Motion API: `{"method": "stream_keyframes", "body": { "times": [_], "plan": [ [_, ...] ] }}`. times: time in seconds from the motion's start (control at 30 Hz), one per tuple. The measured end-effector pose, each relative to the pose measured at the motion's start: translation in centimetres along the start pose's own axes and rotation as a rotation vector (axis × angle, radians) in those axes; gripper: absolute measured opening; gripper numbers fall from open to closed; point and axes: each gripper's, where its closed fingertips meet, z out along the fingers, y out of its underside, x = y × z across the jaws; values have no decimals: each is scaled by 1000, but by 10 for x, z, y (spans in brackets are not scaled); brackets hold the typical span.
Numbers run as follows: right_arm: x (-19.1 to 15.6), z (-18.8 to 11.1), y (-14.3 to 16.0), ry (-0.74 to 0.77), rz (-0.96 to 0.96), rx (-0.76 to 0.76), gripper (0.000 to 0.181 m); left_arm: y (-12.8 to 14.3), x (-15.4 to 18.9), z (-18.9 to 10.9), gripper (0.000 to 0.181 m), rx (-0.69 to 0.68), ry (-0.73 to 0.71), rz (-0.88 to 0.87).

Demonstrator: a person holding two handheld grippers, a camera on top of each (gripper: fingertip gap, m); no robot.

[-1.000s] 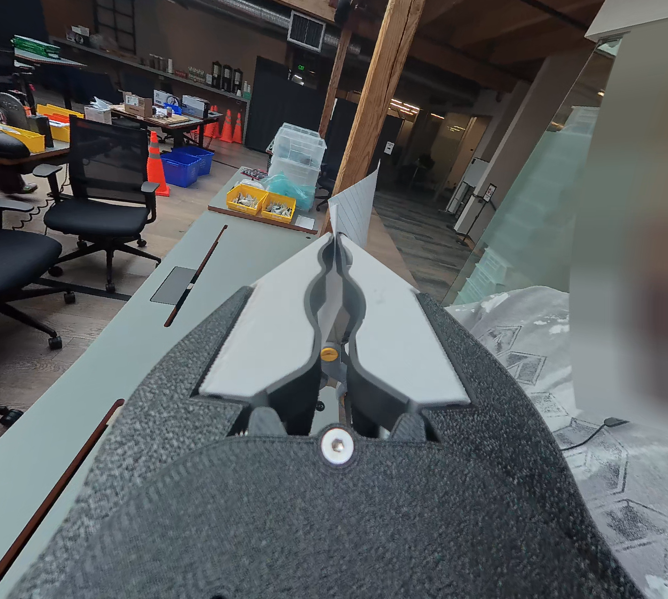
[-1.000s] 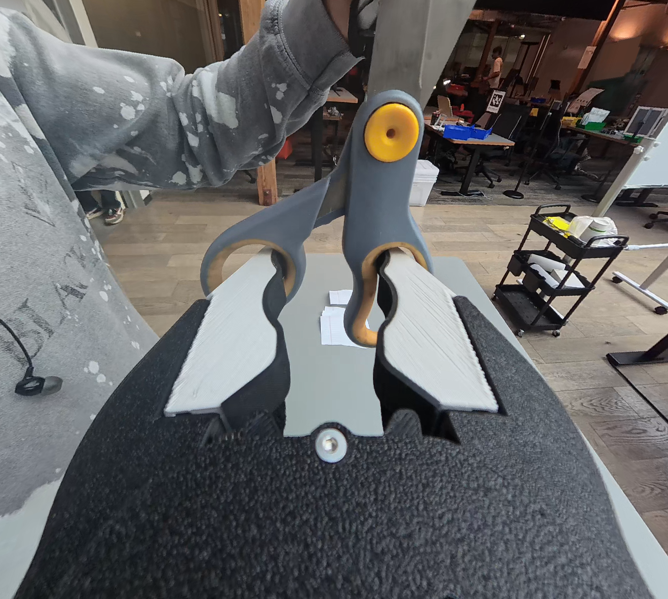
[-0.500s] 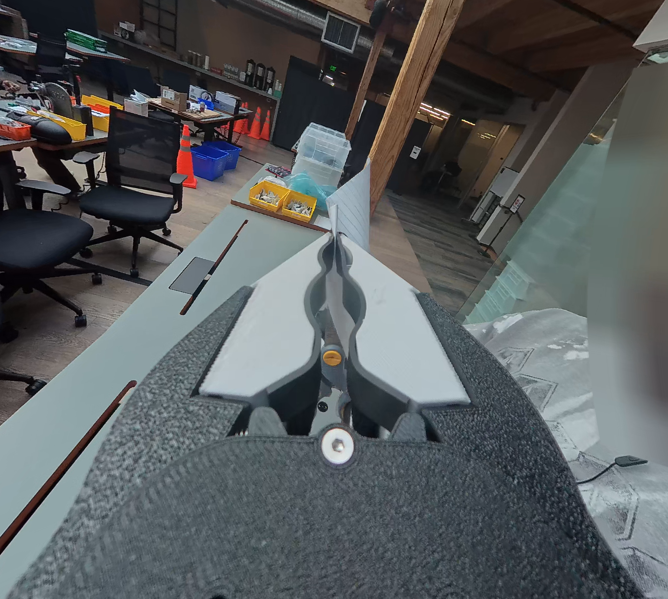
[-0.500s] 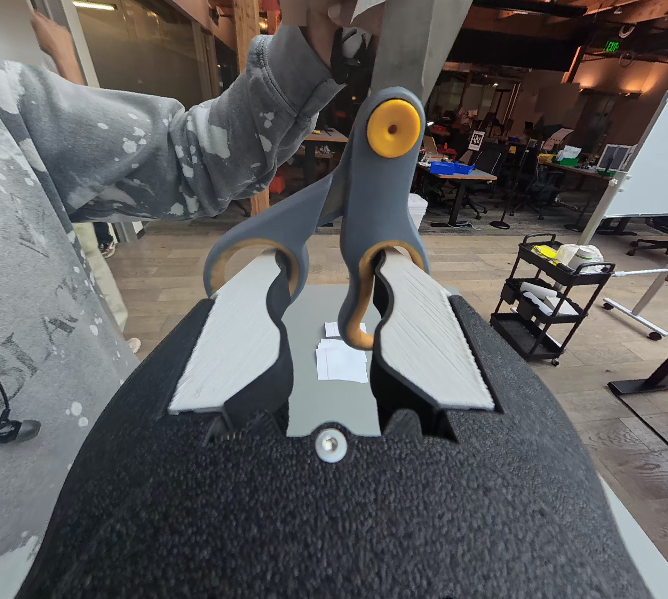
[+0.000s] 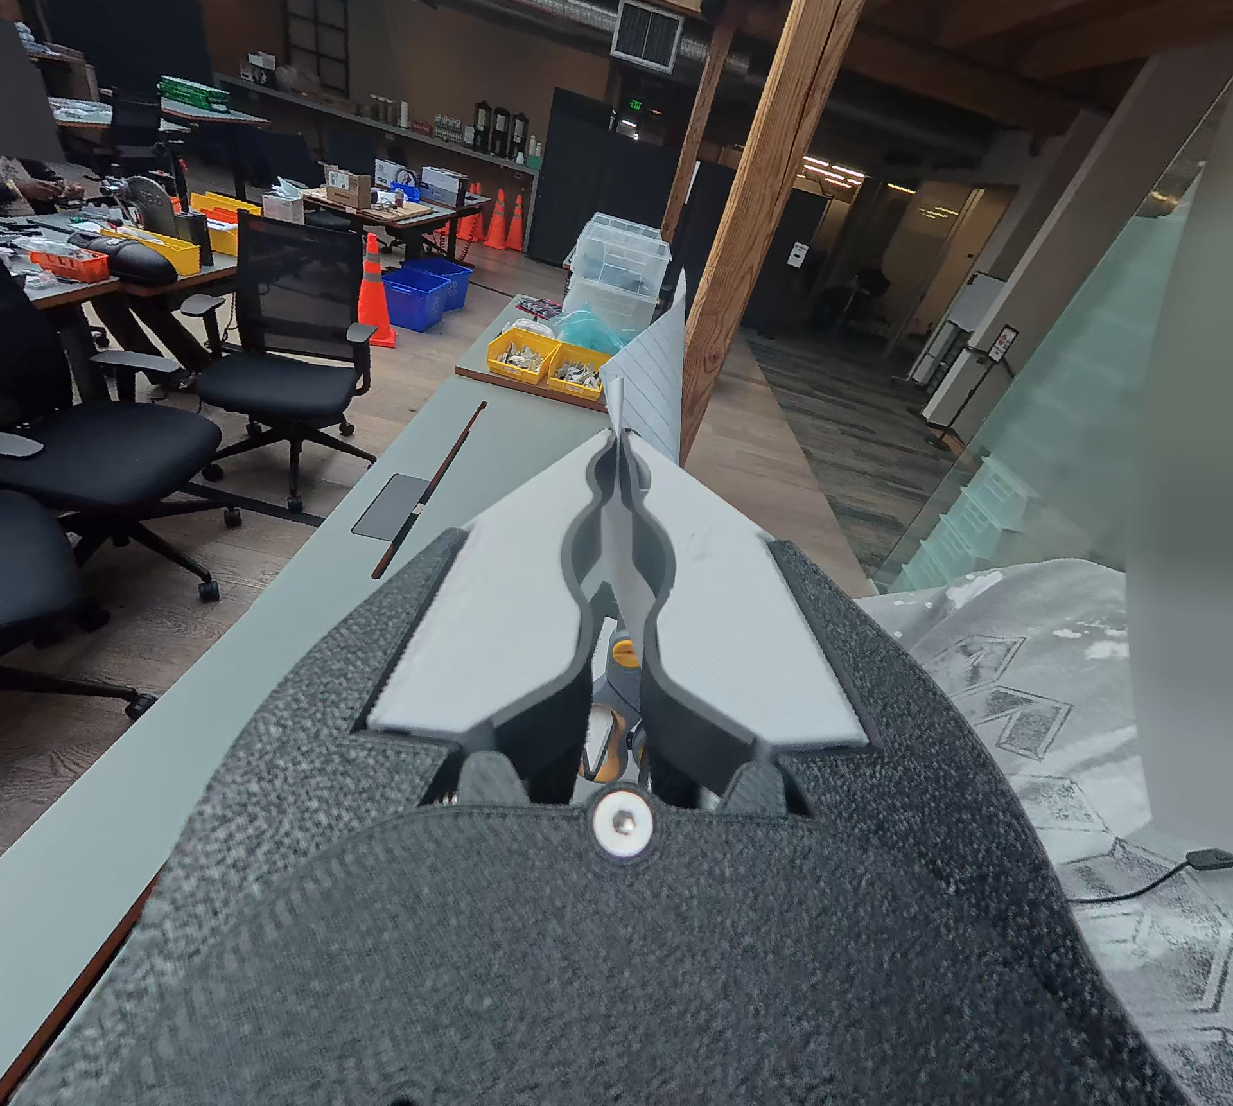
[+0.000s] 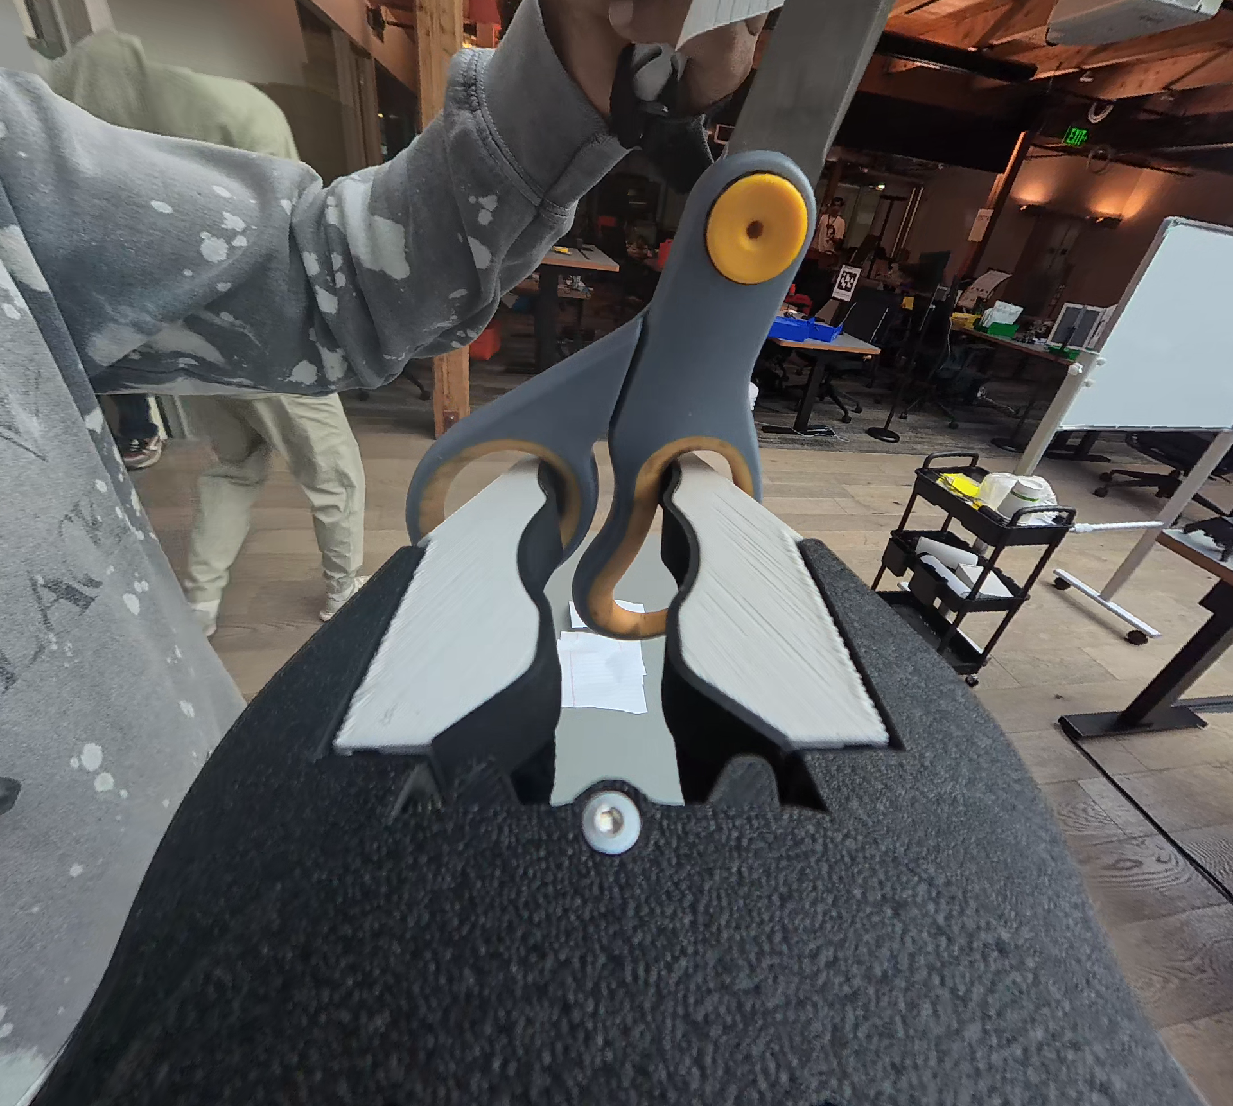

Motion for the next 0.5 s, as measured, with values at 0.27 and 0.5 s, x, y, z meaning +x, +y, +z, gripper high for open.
{"method": "stream_keyframes", "body": {
  "times": [0.27,0.5],
  "plan": [
    [-3,-2,-6,-5,-26,8,31,2,7,5,0,-35,5,17],
    [-4,-1,-11,-8,-23,19,35,5,10,9,0,-81,-14,29]
  ]
}}
